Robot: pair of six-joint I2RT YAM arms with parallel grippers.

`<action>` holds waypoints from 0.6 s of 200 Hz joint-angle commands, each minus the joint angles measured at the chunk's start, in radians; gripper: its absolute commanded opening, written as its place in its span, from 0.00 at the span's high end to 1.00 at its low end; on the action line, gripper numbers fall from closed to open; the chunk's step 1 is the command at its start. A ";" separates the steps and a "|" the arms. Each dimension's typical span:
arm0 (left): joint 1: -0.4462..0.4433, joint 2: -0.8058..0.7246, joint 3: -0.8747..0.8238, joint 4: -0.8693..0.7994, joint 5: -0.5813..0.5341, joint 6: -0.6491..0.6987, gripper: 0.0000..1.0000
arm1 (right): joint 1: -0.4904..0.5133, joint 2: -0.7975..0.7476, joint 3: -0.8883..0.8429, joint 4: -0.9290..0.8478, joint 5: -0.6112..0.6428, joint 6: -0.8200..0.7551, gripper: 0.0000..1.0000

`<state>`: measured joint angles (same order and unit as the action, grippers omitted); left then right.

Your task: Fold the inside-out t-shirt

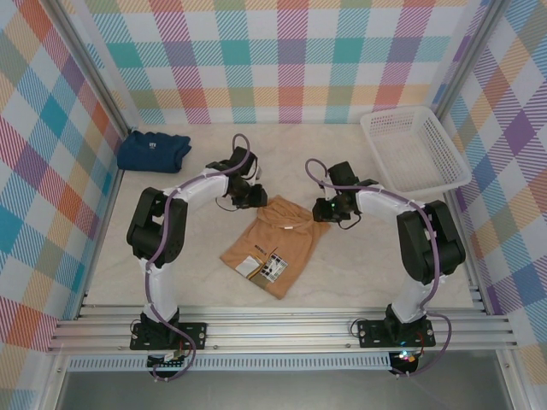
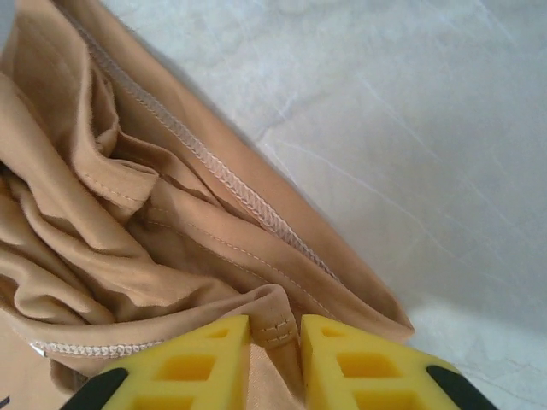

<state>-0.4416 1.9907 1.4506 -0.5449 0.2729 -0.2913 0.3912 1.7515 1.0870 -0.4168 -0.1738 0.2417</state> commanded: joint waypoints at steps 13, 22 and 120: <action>0.001 -0.005 0.044 0.002 0.053 -0.007 0.91 | -0.003 -0.025 0.018 0.000 0.008 -0.024 0.89; 0.001 -0.012 0.053 0.006 0.054 -0.012 0.93 | -0.003 -0.041 0.011 -0.006 0.022 -0.024 0.92; 0.001 0.026 0.148 0.070 0.065 -0.106 0.91 | -0.063 -0.106 -0.096 0.009 0.069 0.067 0.94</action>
<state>-0.4416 1.9907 1.5452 -0.5167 0.3466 -0.3592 0.3435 1.6405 1.0176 -0.4164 -0.1150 0.2676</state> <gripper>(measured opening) 0.069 0.060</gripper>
